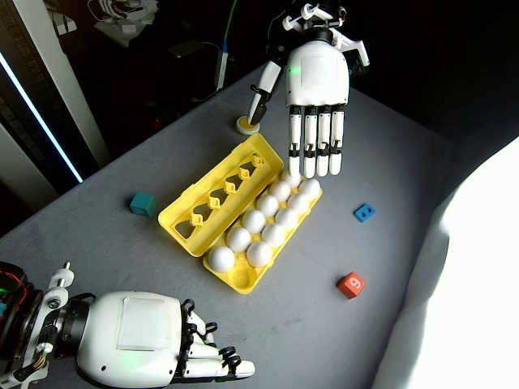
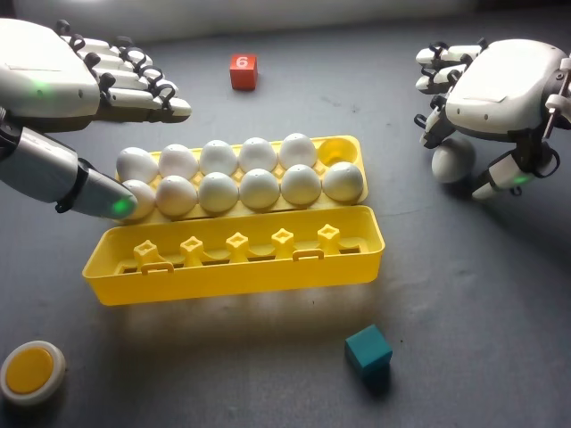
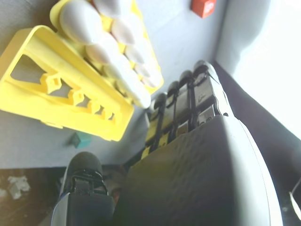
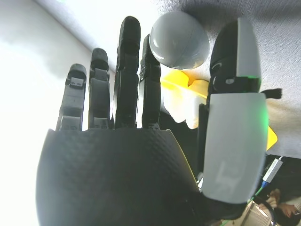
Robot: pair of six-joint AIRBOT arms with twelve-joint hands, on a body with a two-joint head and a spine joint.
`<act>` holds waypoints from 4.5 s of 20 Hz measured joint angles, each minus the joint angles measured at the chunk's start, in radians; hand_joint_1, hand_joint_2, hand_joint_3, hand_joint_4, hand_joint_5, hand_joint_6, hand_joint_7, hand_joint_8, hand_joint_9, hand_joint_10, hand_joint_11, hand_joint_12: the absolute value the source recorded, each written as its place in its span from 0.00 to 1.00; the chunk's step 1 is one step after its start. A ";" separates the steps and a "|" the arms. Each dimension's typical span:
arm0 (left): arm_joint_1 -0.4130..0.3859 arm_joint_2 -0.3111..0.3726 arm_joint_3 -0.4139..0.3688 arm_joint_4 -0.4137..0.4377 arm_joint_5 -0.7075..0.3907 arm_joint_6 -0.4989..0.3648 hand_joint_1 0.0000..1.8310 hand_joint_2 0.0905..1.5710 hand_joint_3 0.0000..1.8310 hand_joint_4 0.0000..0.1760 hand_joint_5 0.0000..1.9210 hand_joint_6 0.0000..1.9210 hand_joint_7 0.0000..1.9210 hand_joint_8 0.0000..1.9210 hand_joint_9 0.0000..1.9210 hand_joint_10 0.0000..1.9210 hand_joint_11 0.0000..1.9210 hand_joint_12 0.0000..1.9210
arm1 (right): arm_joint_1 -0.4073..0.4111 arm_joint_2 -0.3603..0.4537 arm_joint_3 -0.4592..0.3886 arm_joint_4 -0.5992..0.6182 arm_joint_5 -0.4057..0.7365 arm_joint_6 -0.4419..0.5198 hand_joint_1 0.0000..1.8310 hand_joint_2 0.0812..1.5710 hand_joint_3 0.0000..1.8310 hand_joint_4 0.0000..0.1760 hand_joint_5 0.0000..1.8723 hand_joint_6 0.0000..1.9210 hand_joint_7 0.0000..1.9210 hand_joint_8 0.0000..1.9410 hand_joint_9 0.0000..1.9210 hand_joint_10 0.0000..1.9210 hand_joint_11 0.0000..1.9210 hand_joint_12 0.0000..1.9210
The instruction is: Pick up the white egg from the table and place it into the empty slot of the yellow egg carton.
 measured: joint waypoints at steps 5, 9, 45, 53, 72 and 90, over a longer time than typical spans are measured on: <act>0.000 0.000 0.000 0.000 0.000 0.000 0.00 0.72 0.00 0.00 0.01 0.00 0.00 0.00 0.00 0.00 0.00 0.00 | -0.001 -0.001 0.000 0.000 0.002 0.000 0.58 0.59 0.00 0.00 0.49 0.01 0.59 0.01 0.28 0.01 0.00 0.00; 0.000 0.000 0.000 0.000 0.000 0.000 0.00 0.72 0.00 0.00 0.01 0.00 0.01 0.00 0.00 0.00 0.00 0.00 | -0.001 -0.001 0.000 0.003 0.003 0.002 0.69 0.68 0.00 0.00 0.46 0.49 0.63 0.39 0.38 0.01 0.00 0.00; -0.004 -0.008 0.003 0.000 -0.001 0.000 0.00 0.72 0.00 0.00 0.00 0.00 0.00 0.00 0.00 0.00 0.00 0.00 | 0.118 -0.093 -0.036 0.134 0.087 0.164 0.70 0.67 0.00 0.00 0.48 0.47 0.65 0.36 0.41 0.00 0.00 0.00; -0.004 -0.008 0.004 0.000 -0.002 0.000 0.00 0.72 0.00 0.00 0.01 0.00 0.01 0.00 0.00 0.00 0.00 0.00 | 0.073 -0.113 -0.021 0.134 0.206 0.249 0.70 0.66 0.00 0.00 0.49 0.47 0.65 0.35 0.41 0.00 0.00 0.00; -0.004 -0.017 0.008 0.001 0.000 0.000 0.00 0.72 0.00 0.00 0.02 0.00 0.02 0.00 0.00 0.00 0.00 0.00 | 0.039 -0.220 0.129 0.182 0.250 0.285 0.75 0.62 0.00 0.00 0.54 0.01 0.65 0.28 0.40 0.00 0.00 0.00; -0.004 -0.019 0.008 0.000 -0.001 0.000 0.00 0.72 0.00 0.00 0.02 0.00 0.02 0.00 0.00 0.00 0.00 0.00 | 0.067 -0.247 0.135 0.175 0.210 0.283 0.57 0.58 0.00 0.00 0.52 0.00 0.63 0.01 0.37 0.00 0.00 0.00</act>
